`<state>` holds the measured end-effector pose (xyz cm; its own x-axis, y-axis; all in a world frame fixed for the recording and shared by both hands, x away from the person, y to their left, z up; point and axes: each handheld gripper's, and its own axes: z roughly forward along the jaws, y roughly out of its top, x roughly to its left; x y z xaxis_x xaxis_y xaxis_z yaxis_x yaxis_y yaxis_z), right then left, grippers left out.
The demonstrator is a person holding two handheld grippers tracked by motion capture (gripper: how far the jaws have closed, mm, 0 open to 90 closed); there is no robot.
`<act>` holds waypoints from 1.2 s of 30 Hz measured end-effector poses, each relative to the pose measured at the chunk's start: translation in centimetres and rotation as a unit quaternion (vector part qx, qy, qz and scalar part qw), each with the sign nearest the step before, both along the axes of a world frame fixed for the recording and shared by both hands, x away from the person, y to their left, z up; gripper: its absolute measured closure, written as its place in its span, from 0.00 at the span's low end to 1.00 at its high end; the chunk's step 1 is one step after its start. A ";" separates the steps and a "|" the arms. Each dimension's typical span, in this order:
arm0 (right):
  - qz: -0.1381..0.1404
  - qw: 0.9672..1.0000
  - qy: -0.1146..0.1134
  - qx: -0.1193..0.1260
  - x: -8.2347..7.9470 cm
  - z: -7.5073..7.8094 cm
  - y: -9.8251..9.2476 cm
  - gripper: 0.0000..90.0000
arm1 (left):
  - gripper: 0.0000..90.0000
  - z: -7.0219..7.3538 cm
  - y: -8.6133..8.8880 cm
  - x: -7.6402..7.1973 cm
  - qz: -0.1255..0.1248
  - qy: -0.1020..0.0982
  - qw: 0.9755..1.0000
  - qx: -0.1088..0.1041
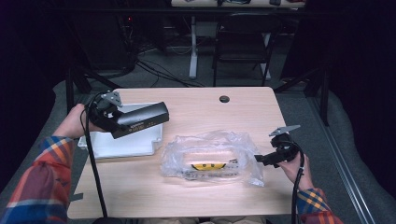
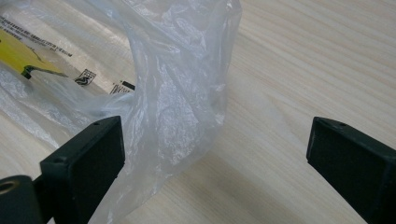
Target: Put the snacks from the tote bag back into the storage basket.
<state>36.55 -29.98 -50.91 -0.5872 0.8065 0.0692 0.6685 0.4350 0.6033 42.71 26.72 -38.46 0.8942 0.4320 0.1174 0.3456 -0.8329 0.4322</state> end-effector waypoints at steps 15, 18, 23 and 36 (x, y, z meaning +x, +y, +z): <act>0.002 1.000 0.000 -0.004 0.1 0.0 0.2 0.04 | 0.48 -2.2 4.0 0.0 0.035 0.009 0.999 -0.009; 0.003 1.000 0.000 -0.002 0.1 0.0 0.2 0.04 | 0.48 -2.6 4.3 0.1 0.037 0.006 0.999 -0.006; 0.003 1.000 0.001 -0.003 0.1 0.0 0.2 0.04 | 0.48 -3.5 4.4 0.2 0.035 0.006 0.999 -0.011; 0.002 1.000 -0.001 -0.002 0.1 0.0 0.2 0.04 | 0.48 -6.7 4.7 0.9 0.039 0.017 0.999 -0.001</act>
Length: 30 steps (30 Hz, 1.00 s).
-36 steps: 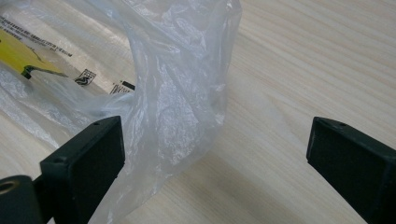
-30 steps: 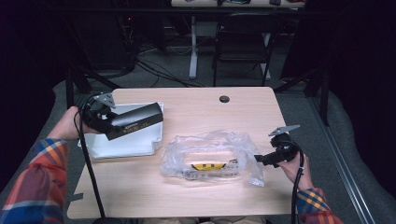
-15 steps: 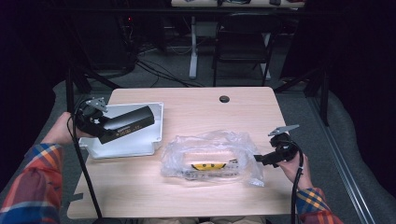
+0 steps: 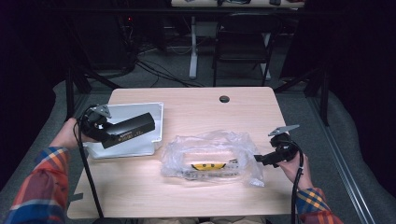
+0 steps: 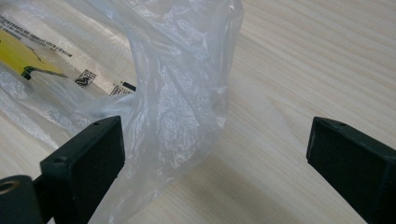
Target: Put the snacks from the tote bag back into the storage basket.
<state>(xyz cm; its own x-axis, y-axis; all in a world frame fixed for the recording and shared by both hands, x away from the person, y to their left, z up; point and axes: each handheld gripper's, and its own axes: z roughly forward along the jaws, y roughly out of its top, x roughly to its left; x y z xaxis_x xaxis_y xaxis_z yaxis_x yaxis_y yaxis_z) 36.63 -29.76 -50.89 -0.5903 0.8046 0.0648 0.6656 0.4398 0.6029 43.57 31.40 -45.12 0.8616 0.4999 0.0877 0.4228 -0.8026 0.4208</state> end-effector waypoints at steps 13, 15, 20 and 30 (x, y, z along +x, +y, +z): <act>0.001 1.000 0.004 -0.003 0.1 -0.1 0.1 0.04 | 0.48 -3.6 0.3 0.9 0.004 0.004 1.000 -0.016; 0.001 1.000 0.005 -0.003 0.1 -0.1 0.1 0.04 | 0.48 -4.1 0.3 1.0 0.008 0.007 1.000 -0.016; 0.000 1.000 0.002 -0.003 0.1 -0.1 0.1 0.04 | 0.48 -5.1 0.1 1.3 0.000 -0.001 1.000 -0.005; 0.000 1.000 0.002 -0.003 0.1 -0.1 0.1 0.04 | 0.48 -6.3 -0.1 1.6 -0.019 -0.016 1.000 -0.003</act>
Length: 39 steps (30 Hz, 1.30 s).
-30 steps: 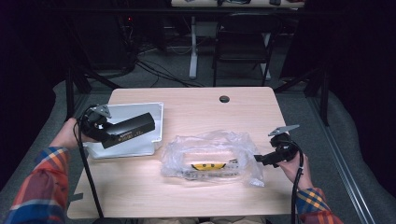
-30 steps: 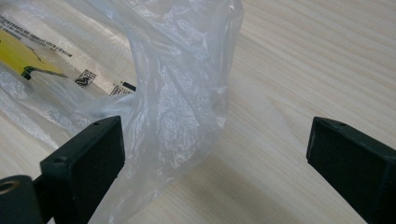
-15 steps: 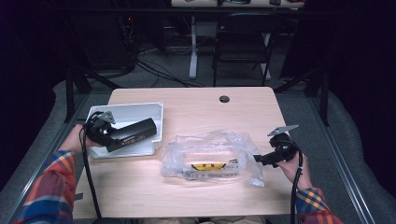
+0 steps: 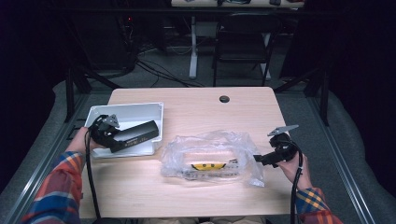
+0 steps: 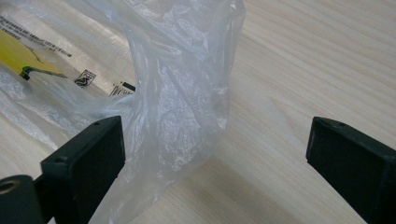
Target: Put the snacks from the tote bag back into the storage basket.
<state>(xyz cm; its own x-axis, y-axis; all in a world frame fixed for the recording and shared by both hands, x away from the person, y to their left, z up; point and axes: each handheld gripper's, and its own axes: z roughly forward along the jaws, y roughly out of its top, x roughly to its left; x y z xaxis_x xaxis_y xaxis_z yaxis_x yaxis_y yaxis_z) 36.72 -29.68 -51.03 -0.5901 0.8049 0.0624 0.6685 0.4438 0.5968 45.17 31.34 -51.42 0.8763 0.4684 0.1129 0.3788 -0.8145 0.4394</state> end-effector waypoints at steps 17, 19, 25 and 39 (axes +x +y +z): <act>0.002 1.000 -0.001 0.002 0.0 0.0 0.2 0.05 | 0.17 1.4 0.5 0.1 0.131 -0.021 0.990 -0.056; 0.003 1.000 -0.001 -0.002 0.0 0.1 0.2 0.05 | 0.21 1.9 -0.1 0.4 0.154 -0.015 0.987 -0.042; 0.001 1.000 -0.002 0.001 0.0 0.0 0.2 0.06 | 0.41 3.0 -2.5 0.8 0.172 -0.034 0.982 -0.069; -0.001 1.000 -0.004 -0.003 0.0 0.1 0.0 0.07 | 0.88 2.2 -6.2 3.0 0.262 -0.051 0.960 -0.085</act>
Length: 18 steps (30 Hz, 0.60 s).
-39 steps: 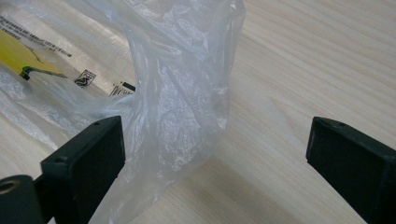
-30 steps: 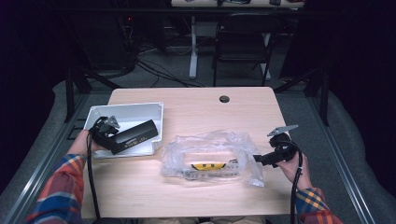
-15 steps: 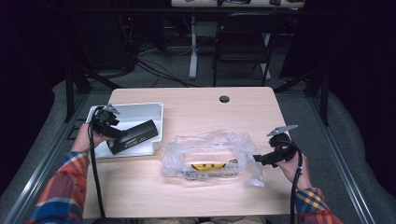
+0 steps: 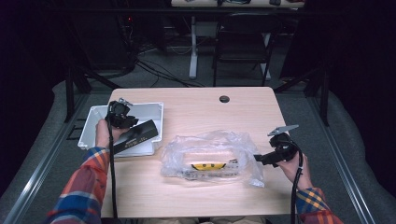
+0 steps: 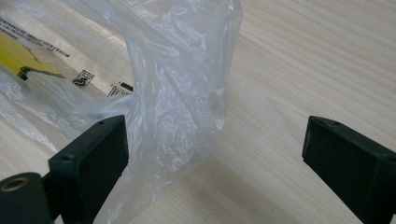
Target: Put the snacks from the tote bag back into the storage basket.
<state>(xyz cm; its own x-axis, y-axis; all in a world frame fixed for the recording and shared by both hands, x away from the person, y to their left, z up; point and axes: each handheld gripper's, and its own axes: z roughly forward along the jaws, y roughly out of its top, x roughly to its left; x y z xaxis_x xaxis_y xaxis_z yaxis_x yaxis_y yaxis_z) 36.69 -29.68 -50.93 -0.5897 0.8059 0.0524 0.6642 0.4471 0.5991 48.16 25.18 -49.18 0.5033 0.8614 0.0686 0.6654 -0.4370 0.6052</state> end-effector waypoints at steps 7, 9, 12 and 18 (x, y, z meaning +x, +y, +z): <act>0.001 1.000 0.001 0.003 0.0 0.0 -0.1 0.07 | 0.97 -0.7 -0.8 1.3 0.047 0.000 0.999 -0.004; 0.000 1.000 0.000 0.000 0.0 0.0 -0.1 0.07 | 0.98 -1.1 -1.0 1.6 0.052 0.002 0.999 -0.014; 0.001 1.000 0.001 0.004 0.0 0.0 -0.1 0.07 | 0.99 -1.7 -1.4 2.1 0.059 0.011 0.998 -0.016; 0.000 1.000 0.000 0.000 0.0 0.0 -0.1 0.07 | 1.00 -2.6 -2.1 2.6 0.058 0.032 0.998 -0.010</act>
<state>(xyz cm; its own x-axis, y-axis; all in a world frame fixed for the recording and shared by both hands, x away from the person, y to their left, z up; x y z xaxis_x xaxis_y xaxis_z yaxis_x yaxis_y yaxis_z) 36.71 -29.82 -50.89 -0.5894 0.8060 0.0535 0.6648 0.4464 0.5989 50.81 23.06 -51.80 0.4036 0.9147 0.0219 0.7477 -0.3435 0.5682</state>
